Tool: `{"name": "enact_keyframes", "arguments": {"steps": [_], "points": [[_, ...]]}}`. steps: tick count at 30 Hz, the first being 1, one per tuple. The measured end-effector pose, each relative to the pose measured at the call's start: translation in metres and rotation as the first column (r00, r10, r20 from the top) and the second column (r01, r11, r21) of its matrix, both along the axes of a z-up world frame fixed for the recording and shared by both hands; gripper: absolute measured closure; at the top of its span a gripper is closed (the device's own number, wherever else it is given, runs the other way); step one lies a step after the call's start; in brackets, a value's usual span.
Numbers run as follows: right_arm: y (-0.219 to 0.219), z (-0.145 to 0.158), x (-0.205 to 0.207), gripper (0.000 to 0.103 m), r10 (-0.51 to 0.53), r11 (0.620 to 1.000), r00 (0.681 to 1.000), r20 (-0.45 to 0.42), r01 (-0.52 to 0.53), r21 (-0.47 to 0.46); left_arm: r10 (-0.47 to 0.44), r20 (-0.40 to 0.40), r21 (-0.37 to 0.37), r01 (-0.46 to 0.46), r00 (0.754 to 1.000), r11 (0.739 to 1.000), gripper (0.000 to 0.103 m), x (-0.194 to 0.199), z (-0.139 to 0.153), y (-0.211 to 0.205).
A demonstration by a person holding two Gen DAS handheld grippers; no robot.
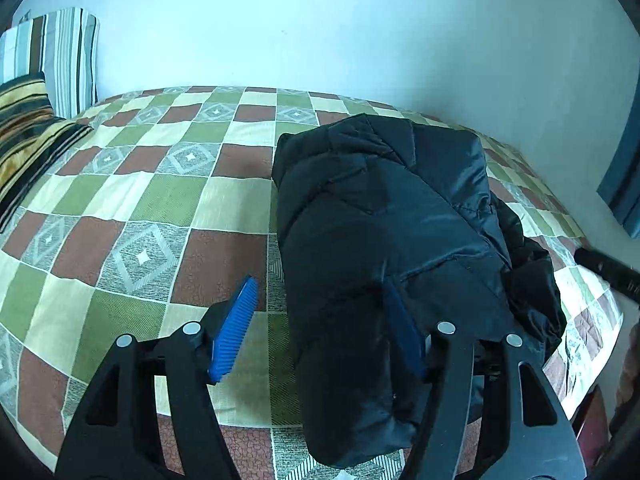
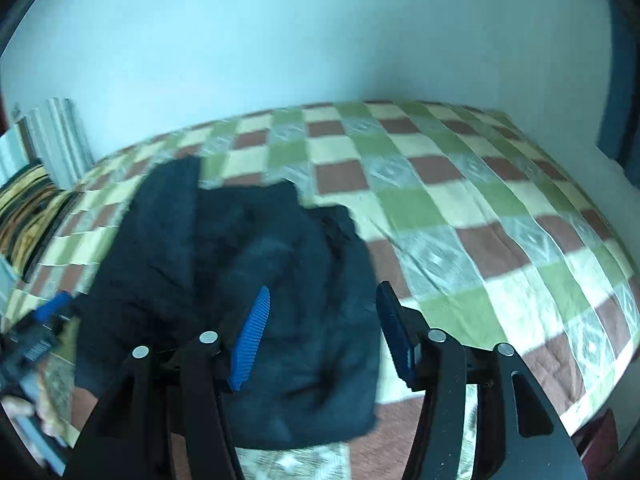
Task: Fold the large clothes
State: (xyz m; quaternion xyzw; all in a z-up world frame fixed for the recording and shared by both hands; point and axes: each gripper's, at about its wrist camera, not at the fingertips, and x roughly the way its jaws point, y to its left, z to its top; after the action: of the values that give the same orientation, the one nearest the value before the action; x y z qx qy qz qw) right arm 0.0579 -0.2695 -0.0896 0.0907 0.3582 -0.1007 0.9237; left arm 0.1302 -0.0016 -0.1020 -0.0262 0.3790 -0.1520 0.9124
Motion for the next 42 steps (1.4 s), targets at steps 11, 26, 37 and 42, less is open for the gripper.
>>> {"name": "enact_keyframes", "arguments": {"steps": [11, 26, 37, 42], "points": [[0.070, -0.007, 0.068, 0.042, 0.162, 0.987, 0.984, -0.068, -0.160, 0.026, -0.009, 0.018, -0.021, 0.010, 1.000, 1.000, 0.038, -0.001, 0.002, 0.007], [0.093, -0.031, 0.087, 0.062, 0.255, 0.964, 0.956, -0.147, -0.240, 0.111, 0.015, -0.033, -0.048, -0.016, 0.999, 0.999, 0.038, 0.017, -0.018, 0.023], [0.076, -0.015, 0.069, 0.100, 0.218, 0.975, 0.972, -0.084, -0.214, 0.051, 0.043, -0.017, -0.079, -0.045, 0.999, 0.996, 0.038, 0.018, -0.011, 0.033], [0.042, -0.012, 0.055, 0.100, 0.158, 0.987, 0.984, -0.086, -0.155, 0.032, -0.014, -0.027, -0.102, 0.011, 1.000, 0.995, 0.038, 0.016, -0.011, 0.021]]}}
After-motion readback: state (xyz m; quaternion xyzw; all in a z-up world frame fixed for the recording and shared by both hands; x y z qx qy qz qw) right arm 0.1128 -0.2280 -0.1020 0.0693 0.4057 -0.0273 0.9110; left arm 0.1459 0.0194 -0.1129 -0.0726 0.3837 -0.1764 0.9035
